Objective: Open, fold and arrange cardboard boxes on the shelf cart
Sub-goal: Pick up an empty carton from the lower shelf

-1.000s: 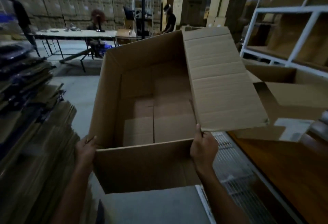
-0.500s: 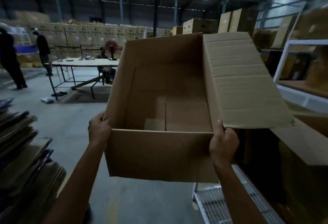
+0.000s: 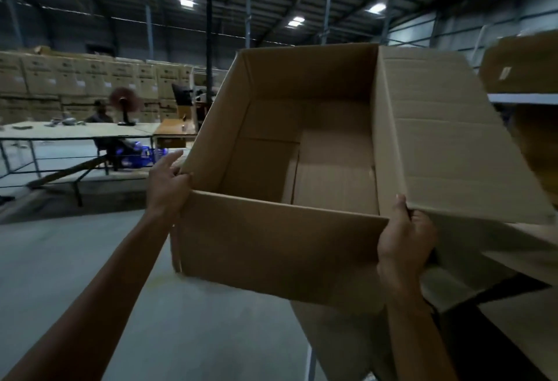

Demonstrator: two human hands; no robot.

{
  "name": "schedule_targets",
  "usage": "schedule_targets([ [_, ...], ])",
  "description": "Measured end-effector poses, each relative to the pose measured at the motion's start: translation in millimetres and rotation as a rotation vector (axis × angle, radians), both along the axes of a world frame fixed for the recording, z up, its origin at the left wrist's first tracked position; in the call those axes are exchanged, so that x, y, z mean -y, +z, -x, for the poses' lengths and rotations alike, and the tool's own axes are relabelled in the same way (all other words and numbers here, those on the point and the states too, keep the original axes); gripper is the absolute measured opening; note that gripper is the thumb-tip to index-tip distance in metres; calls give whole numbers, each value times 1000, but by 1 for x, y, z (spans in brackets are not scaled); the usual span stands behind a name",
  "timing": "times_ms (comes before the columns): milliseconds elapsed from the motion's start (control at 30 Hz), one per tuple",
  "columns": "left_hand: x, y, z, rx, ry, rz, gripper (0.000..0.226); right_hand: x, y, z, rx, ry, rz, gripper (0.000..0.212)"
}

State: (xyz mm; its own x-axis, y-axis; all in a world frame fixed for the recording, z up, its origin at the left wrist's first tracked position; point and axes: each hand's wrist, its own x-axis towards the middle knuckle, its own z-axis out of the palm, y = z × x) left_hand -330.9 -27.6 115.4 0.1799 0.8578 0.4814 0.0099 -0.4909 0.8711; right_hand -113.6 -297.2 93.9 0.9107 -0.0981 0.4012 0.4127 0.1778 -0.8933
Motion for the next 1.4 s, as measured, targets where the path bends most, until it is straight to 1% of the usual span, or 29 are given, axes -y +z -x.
schedule_targets([
  [167, -40, 19, -95, -61, -101, -63, 51, -6, 8, -29, -2, -176, -49, 36],
  [233, -54, 25, -135, -76, -174, -64, 52, -6, 11, -36, -2, -239, -77, 38],
  [300, -74, 27, -176, -84, -302, -70, 53, -8, 10, -48, -2, -304, -72, 39],
  [367, -91, 28, -217, -125, -447, -84, 51, -11, 6, -55, 9, -387, -70, 34],
  [467, -102, 31, -272, -157, -635, -151, 51, -13, 3, -56, 4, -534, -93, 30],
  [567, -99, 31, -319, -215, -775, -186, 48, -13, 8, -51, -31, -626, -108, 19],
  [600, -98, 29, -335, -245, -803, -183, 48, -13, 7, -53, -64, -643, -106, 22],
  [667, -92, 19, -363, -309, -874, -177, 46, -11, -2, -60, -162, -683, -100, 38],
  [767, -87, -9, -388, -437, -909, -181, 40, -4, -25, -73, -273, -726, -36, 57],
  [800, -87, -22, -395, -473, -923, -168, 40, -3, -31, -76, -294, -747, 7, 60],
  [867, -89, -45, -394, -527, -936, -204, 39, -7, -34, -75, -322, -744, 124, 56],
  [933, -97, -62, -396, -537, -908, -252, 36, -17, -33, -74, -360, -728, 216, 48],
  [1033, -106, -76, -400, -551, -872, -286, 32, -24, -49, -74, -432, -701, 232, 31],
  [1167, -112, -89, -407, -738, -797, -475, 33, -25, -81, -79, -600, -611, 314, 25],
  [1267, -113, -95, -407, -816, -826, -587, 22, -30, -78, -70, -615, -583, 288, 24],
  [1333, -109, -93, -402, -881, -830, -681, 15, -31, -77, -62, -611, -610, 387, 22],
  [1400, -102, -88, -391, -931, -787, -733, 14, -32, -75, -55, -647, -655, 605, 27],
])
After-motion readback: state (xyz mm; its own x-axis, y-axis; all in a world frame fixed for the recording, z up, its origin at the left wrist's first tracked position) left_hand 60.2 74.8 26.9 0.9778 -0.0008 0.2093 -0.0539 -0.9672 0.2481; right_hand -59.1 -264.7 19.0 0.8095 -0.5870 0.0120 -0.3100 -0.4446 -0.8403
